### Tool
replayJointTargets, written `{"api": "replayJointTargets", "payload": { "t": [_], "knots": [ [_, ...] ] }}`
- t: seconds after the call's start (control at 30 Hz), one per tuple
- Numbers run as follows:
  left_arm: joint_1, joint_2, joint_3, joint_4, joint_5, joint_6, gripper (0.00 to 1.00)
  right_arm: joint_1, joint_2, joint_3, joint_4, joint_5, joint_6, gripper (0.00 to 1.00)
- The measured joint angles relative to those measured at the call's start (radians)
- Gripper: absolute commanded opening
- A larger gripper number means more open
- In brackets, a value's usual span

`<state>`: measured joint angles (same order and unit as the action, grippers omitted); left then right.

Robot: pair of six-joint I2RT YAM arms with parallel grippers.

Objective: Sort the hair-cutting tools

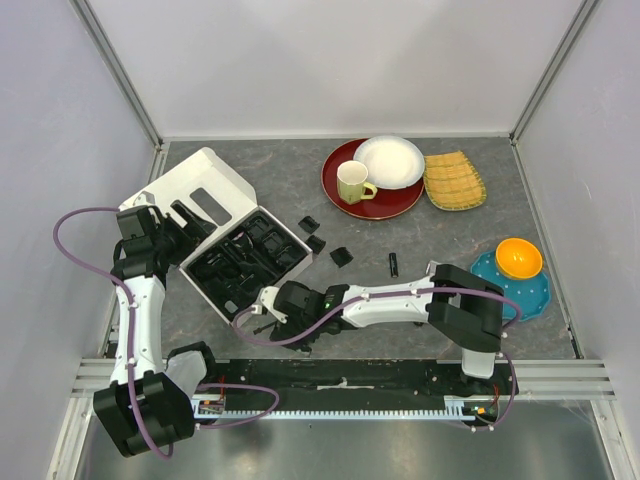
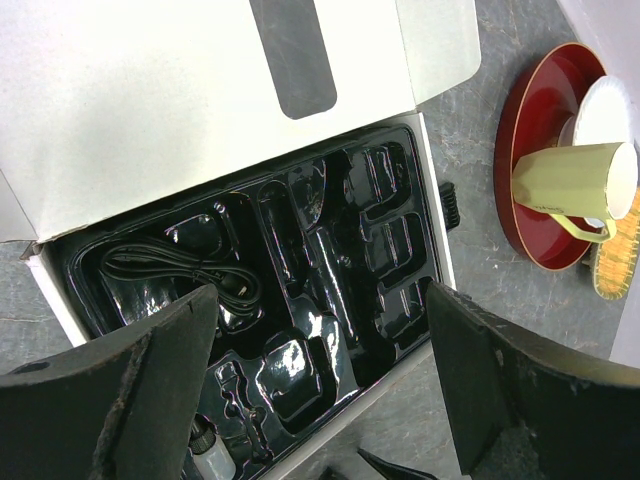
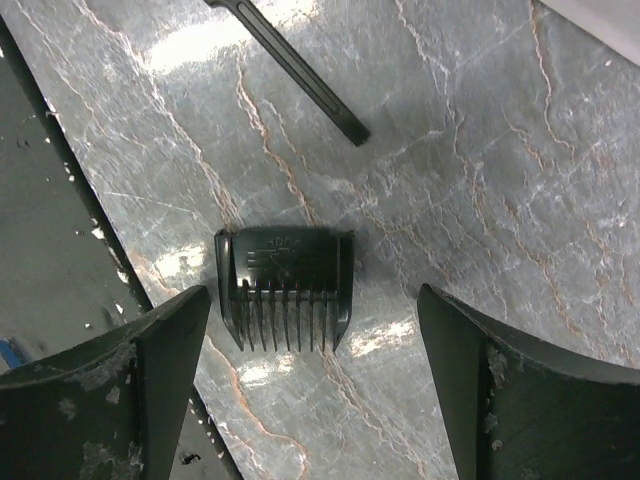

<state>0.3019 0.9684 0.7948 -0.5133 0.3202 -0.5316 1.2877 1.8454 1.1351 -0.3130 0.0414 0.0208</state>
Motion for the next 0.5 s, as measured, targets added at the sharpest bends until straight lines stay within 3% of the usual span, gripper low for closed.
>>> {"api": "replayJointTargets", "payload": {
  "t": [0.17, 0.4, 0.5],
  "knots": [
    [0.000, 0.000, 0.000, 0.000, 0.000, 0.000, 0.91, -0.014, 0.021, 0.023, 0.001, -0.022, 0.000, 0.80],
    [0.000, 0.000, 0.000, 0.000, 0.000, 0.000, 0.91, -0.045, 0.029, 0.030, 0.015, -0.051, 0.010, 0.49],
    [0.000, 0.000, 0.000, 0.000, 0.000, 0.000, 0.91, -0.056, 0.029, 0.031, 0.018, -0.063, 0.022, 0.45]
  ]
}}
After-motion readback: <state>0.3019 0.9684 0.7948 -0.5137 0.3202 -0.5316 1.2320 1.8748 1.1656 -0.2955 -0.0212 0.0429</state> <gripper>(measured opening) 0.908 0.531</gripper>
